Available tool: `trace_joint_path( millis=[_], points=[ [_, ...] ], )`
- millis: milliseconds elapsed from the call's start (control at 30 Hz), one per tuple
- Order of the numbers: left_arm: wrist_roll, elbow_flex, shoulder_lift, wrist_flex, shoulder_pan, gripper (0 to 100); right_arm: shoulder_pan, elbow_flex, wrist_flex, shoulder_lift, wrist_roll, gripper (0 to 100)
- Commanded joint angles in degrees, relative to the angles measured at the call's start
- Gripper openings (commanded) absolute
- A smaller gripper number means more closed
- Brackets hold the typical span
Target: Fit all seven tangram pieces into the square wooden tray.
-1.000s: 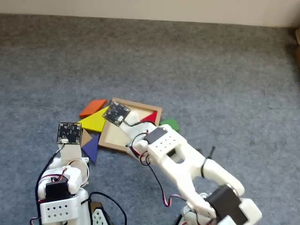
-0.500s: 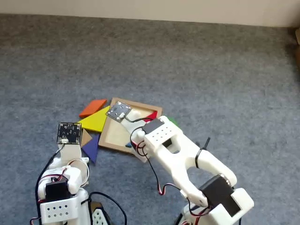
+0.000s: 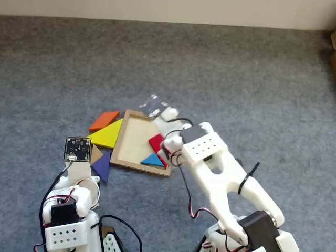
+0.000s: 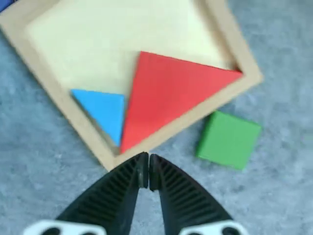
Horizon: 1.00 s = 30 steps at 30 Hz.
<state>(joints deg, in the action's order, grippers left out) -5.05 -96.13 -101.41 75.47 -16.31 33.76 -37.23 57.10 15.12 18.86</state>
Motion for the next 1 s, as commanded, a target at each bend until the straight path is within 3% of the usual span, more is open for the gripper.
trace_joint_path(
  millis=[0, 267, 967],
  points=[
    [0.26, -1.10, -3.38, 0.18, -1.01, 1, -2.95, 3.30, -0.13, 1.27, -2.20, 9.8],
    [0.26, -1.10, -3.38, 0.18, -1.01, 1, -6.37, 9.71, -1.10, -8.66, -2.11, 28.6],
    [0.26, -1.10, -3.38, 0.18, -1.01, 1, -8.13, 18.33, -1.27, -26.24, -1.93, 29.3]
  ],
)
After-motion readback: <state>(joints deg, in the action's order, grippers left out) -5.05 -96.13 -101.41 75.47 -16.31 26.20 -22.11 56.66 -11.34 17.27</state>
